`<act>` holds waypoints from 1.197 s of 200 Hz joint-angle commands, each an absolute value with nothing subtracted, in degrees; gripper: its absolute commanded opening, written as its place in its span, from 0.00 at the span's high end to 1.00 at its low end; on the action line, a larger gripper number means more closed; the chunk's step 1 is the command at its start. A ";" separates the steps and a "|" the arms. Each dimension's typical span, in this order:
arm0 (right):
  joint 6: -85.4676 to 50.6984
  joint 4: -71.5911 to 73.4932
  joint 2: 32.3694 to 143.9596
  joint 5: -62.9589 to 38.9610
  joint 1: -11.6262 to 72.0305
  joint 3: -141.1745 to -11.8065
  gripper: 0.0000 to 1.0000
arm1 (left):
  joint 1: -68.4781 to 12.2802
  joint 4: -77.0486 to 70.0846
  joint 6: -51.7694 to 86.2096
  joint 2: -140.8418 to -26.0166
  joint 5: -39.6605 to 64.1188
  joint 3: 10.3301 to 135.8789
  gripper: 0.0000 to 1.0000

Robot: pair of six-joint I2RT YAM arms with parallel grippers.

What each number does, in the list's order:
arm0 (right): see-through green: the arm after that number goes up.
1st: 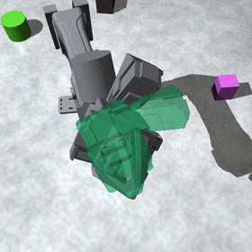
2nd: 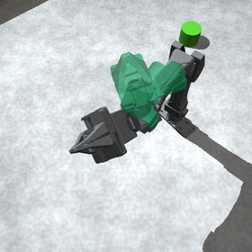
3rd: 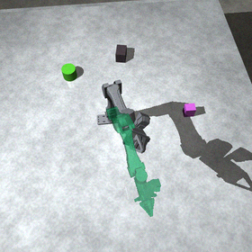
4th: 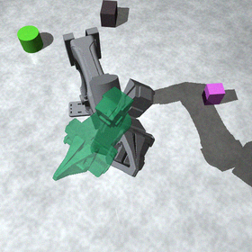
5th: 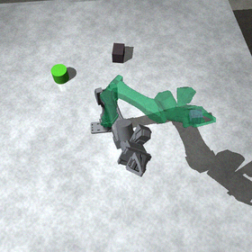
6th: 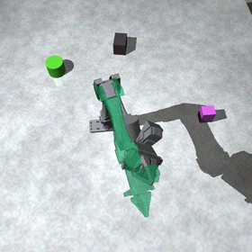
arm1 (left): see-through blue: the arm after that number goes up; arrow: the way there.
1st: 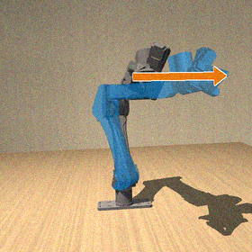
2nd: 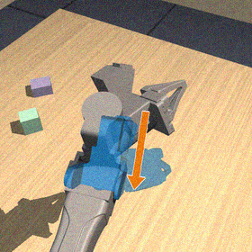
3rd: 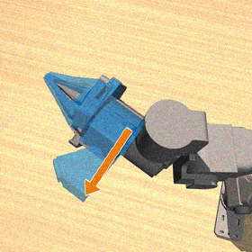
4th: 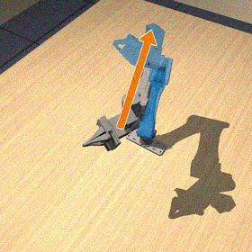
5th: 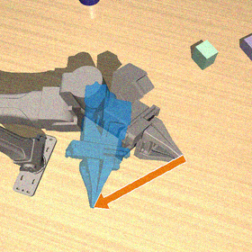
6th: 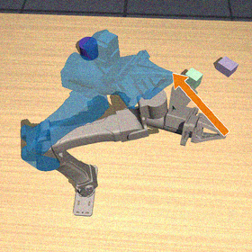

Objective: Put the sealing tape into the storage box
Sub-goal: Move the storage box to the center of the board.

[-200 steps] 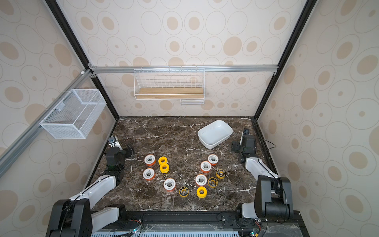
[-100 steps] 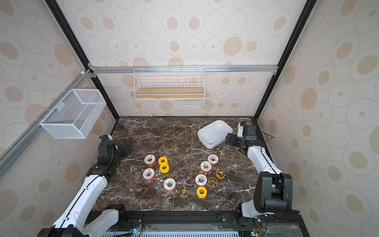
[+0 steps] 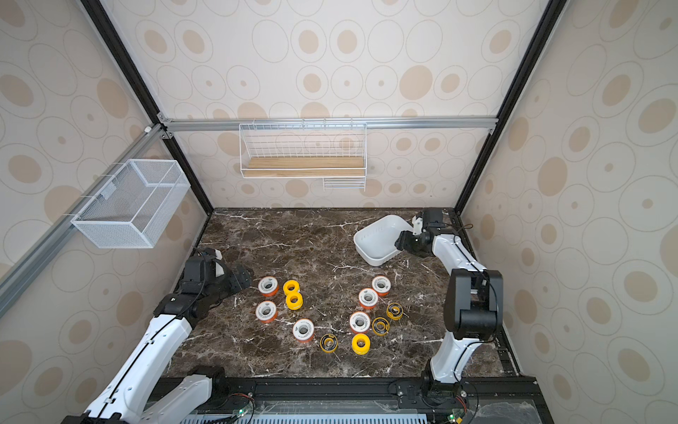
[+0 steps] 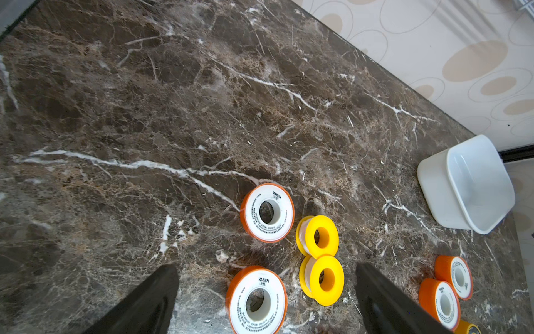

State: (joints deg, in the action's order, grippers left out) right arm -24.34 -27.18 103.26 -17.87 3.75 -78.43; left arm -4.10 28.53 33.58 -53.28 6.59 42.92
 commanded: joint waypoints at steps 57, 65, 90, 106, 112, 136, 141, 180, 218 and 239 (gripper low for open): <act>-27.94 -35.86 111.70 -12.91 6.98 -88.01 0.41 | -4.30 29.93 32.21 -51.48 6.14 45.09 0.01; -27.94 -36.10 112.49 -12.85 7.24 -88.76 0.41 | -4.31 30.05 32.09 -51.43 6.31 45.17 0.01; -27.77 -37.18 114.67 -11.78 8.06 -90.47 0.42 | -4.31 30.06 32.06 -51.33 6.50 45.00 0.01; -28.02 -36.85 115.46 -11.82 8.50 -90.66 0.44 | -4.31 30.06 32.07 -51.54 6.72 45.09 0.01; -27.96 -36.75 115.81 -11.86 8.65 -90.85 0.46 | -4.31 30.05 32.12 -51.63 6.77 45.09 0.01; -27.49 -37.66 117.86 -13.03 9.27 -92.53 0.59 | -4.31 30.06 32.08 -51.63 6.77 45.09 0.01; -27.36 -37.81 118.16 -13.09 9.39 -92.87 0.60 | -4.31 30.05 32.08 -51.62 6.72 45.09 0.01; -27.36 -37.29 118.73 -14.24 10.75 -93.11 0.69 | -4.30 30.05 32.17 -51.62 6.42 45.01 0.01; -26.33 -37.37 119.11 -16.19 12.79 -94.03 0.73 | -4.31 30.01 32.16 -52.03 6.91 45.00 0.01; -25.22 -37.14 119.17 -17.68 14.25 -94.14 0.75 | -4.31 30.06 32.16 -52.35 7.10 45.00 0.01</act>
State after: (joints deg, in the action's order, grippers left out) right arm -26.85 -36.07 118.06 -15.31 12.56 -92.53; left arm -4.21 29.26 33.17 -52.07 6.59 43.11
